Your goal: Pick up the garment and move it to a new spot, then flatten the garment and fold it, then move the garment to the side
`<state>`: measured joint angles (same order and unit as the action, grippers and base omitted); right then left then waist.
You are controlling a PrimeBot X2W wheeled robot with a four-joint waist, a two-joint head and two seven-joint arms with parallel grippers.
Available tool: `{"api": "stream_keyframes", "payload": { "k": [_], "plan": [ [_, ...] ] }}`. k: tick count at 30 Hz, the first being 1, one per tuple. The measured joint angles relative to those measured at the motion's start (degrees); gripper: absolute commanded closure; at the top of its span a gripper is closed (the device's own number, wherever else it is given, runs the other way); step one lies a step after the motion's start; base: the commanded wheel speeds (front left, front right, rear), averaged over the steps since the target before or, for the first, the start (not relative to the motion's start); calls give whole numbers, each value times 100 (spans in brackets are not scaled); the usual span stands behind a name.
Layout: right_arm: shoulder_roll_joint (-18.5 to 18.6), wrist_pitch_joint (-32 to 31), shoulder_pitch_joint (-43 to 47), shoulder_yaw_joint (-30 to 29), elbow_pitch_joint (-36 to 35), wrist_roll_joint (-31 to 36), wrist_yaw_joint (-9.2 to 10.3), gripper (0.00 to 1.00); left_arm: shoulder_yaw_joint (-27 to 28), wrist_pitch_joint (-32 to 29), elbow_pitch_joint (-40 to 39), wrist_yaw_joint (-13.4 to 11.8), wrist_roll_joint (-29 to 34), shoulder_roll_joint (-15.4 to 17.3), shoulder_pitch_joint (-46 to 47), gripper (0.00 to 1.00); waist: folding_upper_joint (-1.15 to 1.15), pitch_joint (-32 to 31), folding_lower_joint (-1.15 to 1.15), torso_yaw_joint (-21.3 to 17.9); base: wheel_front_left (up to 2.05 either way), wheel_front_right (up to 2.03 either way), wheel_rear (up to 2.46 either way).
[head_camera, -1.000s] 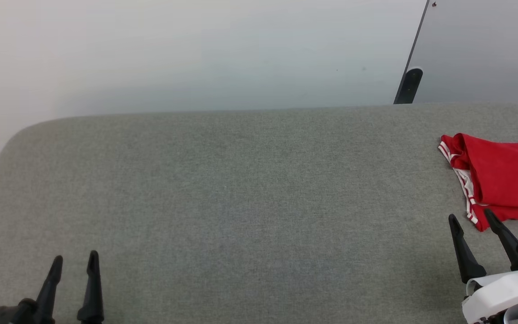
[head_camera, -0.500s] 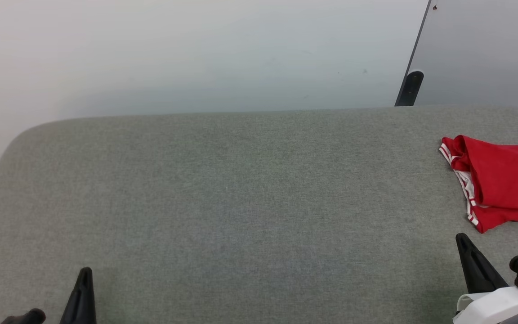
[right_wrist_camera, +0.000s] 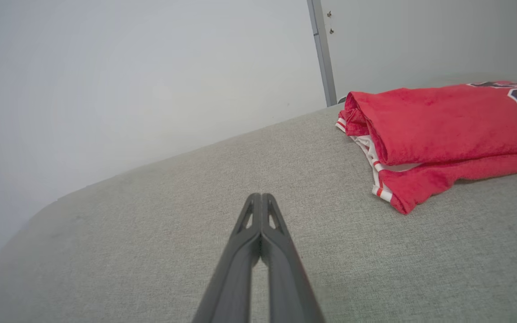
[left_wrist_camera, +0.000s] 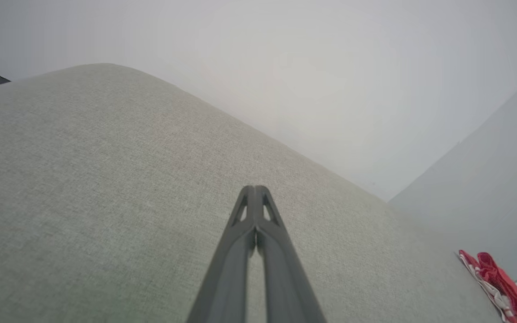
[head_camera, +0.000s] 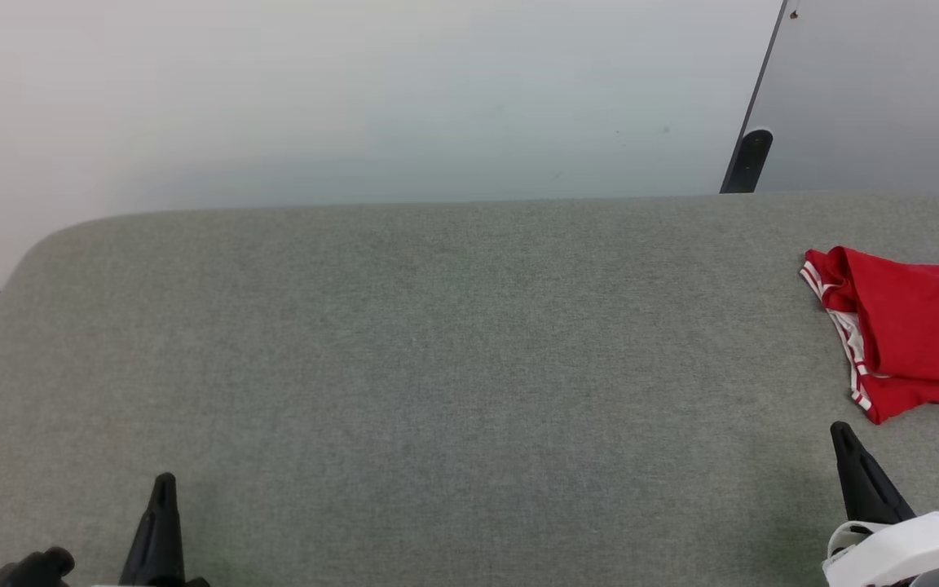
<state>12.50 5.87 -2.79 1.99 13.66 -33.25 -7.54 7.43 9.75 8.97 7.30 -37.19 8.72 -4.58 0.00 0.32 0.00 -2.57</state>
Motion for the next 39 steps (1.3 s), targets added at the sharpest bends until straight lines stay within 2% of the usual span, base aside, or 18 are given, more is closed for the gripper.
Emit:
{"api": "stream_keyframes", "payload": {
  "k": [20, 39],
  "plan": [
    [-250, -341, -75, -226, 8, -1611, 0, 100, -21, -432, 142, 0, -1489, -156, 278, 100, 0, -3, 0, 48, 0, 0, 0],
    [-453, -594, -132, -406, 13, -2820, 1, 100, -36, -779, 247, 0, -2650, -282, 504, 100, 0, -5, 0, 94, 0, 0, 0]
  ]
}}
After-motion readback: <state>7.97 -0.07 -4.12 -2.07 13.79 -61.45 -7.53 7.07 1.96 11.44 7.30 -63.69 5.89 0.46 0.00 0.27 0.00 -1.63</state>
